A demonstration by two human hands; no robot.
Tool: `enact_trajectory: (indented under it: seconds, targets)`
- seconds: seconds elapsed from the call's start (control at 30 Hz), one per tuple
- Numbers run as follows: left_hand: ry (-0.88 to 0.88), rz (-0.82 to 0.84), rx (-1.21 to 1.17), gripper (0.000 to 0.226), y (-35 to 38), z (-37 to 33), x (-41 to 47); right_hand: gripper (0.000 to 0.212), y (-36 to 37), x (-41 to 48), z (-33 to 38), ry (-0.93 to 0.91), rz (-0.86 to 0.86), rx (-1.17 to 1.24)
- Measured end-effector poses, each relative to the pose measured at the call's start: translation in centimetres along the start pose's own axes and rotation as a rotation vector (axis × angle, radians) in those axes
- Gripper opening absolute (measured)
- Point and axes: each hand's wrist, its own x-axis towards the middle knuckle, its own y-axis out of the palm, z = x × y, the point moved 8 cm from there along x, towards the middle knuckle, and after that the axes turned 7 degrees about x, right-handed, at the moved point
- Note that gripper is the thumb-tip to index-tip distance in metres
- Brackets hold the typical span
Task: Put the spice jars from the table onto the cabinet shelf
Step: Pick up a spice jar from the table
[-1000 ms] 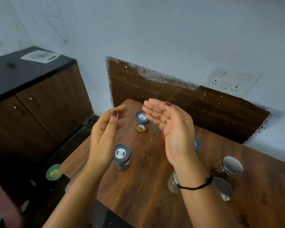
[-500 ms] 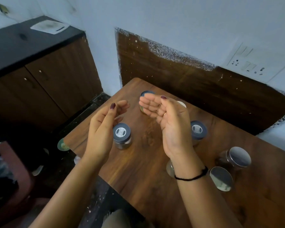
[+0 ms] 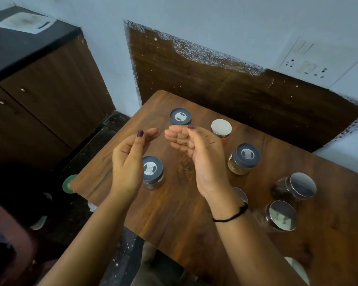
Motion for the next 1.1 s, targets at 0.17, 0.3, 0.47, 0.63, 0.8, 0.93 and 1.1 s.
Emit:
enact_trajectory:
  seconds: [0.17,0.3,0.47,0.63,0.8,0.93,1.1]
  targets:
    - [-0.041,0.002,0.101,0.027,-1.8,3.2,1.4,0.033,0.6,0.9,-2.9,0.036,-0.019,-0.039]
    - [-0.057,0.152,0.301,0.028,-2.4,6.9,1.9,0.025,1.1,1.3,-5.6,0.064,-0.043,-0.104]
    - [-0.045,0.312,0.646,0.047,-2.5,11.4,2.2,0.031,1.2,1.5,-9.5,0.098,0.031,-0.368]
    - [-0.006,0.327,0.788,0.070,-2.4,13.7,2.5,0.065,0.1,1.7,-13.7,0.196,0.120,-0.711]
    - [-0.030,0.366,0.763,0.086,-2.2,15.2,2.7,0.076,-0.4,1.7,-15.8,0.195,0.126,-0.928]
    - [-0.001,0.379,0.737,0.090,-1.9,15.9,2.8,0.078,-0.7,1.4,-17.0,0.205,0.167,-0.982]
    - [-0.039,0.375,0.709,0.096,-2.5,17.7,3.1,0.082,-2.0,0.9,-18.3,0.242,0.186,-1.018]
